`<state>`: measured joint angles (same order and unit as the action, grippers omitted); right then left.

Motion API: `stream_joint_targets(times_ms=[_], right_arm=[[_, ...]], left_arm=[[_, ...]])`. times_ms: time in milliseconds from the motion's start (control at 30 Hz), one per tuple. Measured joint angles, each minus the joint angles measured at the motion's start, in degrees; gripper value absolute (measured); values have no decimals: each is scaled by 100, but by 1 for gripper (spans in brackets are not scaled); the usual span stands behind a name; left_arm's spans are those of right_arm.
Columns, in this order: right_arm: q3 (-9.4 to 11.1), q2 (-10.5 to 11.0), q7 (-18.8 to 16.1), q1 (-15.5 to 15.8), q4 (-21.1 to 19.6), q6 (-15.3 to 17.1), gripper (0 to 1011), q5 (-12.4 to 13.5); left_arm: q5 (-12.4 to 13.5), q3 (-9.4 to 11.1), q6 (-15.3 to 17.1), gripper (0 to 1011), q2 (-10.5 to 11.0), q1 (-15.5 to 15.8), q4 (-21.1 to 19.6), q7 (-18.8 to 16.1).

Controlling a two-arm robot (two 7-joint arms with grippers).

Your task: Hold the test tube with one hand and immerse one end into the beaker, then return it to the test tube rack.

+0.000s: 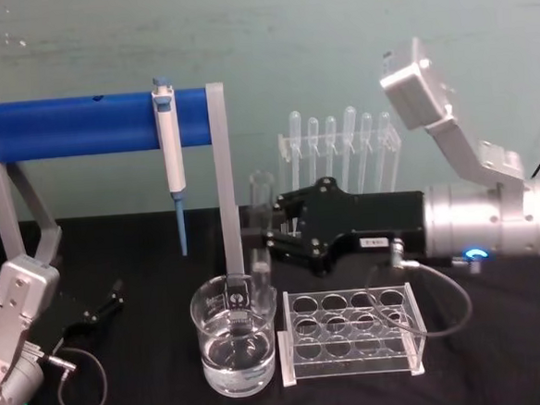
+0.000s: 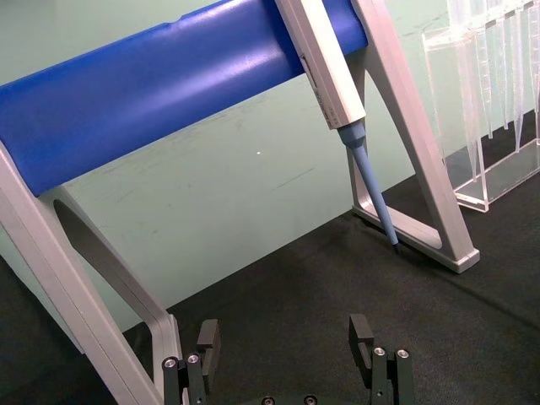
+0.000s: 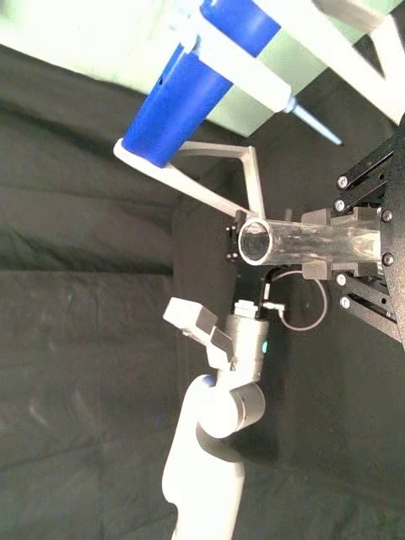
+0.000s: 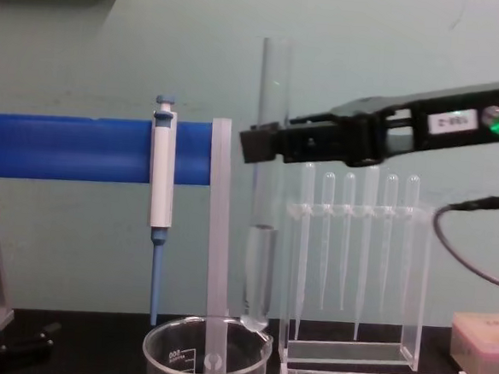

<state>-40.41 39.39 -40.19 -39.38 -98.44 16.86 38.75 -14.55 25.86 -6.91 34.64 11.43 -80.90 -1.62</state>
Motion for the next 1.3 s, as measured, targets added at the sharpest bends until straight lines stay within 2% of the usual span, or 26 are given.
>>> stream_joint_targets(times_ms=[133,233,267,367,700,933,1300], right_arm=[[138,253,151,279,-302,2,238,92],[315,543,352,669,-616,-49,238,204],[315,543,352,669,-616,-49,238,204],[525,801,548,1059,-870,-168,238,284],[964,1243,1031,1773,-1347,-318,238,265],[1095,1299,1199,1984,-1363,-319,238,169],[1174,1070,1218,2127,-950,-643,238,-119]], left_arm=[[0,0,0,1000,0,0,0,0],[0,0,0,1000,0,0,0,0],[0,0,0,1000,0,0,0,0],[0,0,0,1000,0,0,0,0],[0,0,0,1000,0,0,0,0],[0,0,0,1000,0,0,0,0],[0,0,0,1000,0,0,0,0]])
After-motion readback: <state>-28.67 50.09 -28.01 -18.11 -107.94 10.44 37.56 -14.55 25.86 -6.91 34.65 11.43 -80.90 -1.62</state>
